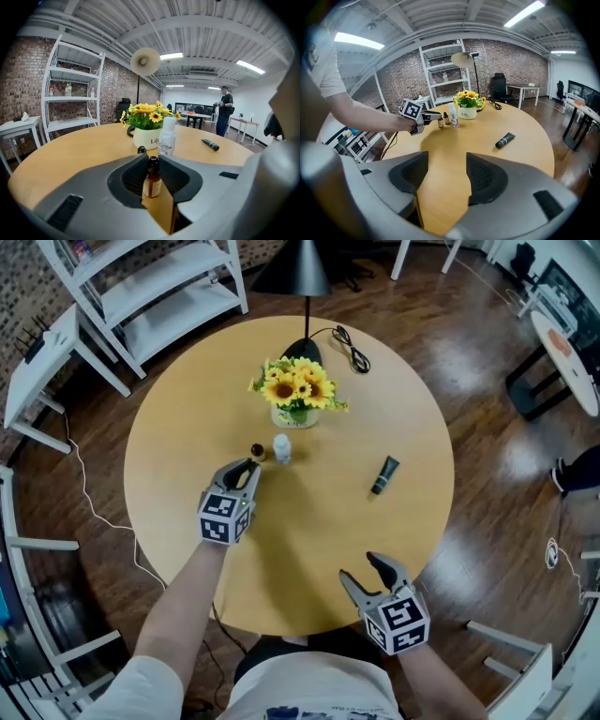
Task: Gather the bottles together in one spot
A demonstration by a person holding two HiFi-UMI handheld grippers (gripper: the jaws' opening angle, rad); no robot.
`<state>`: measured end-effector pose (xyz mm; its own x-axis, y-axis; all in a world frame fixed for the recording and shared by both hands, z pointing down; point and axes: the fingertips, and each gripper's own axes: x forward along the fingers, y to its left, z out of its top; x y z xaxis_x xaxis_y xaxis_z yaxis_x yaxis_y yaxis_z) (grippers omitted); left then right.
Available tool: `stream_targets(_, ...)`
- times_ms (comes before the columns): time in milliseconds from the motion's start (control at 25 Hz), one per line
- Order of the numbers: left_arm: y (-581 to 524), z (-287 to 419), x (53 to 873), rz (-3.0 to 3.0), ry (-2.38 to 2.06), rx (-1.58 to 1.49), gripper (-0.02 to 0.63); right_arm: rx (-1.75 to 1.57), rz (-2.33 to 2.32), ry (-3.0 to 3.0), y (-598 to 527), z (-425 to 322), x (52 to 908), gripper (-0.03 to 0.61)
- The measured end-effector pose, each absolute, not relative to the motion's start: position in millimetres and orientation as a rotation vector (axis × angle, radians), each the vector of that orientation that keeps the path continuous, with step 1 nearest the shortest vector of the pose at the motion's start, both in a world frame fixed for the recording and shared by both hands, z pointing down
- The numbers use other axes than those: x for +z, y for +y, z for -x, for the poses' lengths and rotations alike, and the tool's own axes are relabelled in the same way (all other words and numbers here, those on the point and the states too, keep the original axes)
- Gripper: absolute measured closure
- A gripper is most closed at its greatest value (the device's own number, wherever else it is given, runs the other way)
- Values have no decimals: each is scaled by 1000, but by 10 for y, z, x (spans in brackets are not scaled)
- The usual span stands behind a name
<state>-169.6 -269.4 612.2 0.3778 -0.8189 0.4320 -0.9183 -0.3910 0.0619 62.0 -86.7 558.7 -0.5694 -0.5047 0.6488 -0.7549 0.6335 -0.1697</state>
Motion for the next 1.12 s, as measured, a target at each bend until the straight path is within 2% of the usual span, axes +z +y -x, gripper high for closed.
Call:
stream_targets(920, -2657, 1767, 6181, -2396, -1566, 461, 533, 592, -915, -2301, -897, -400, 5656, 302)
stream_targets(1000, -2635, 1759, 6165, -2405, -1551, 475, 454, 590, -915, -2301, -870, -386, 5647, 302)
stream_targets(1120, -2558, 1796, 6080, -2410, -1552, 488, 425, 583, -920, -2307, -849, -357, 5641, 302)
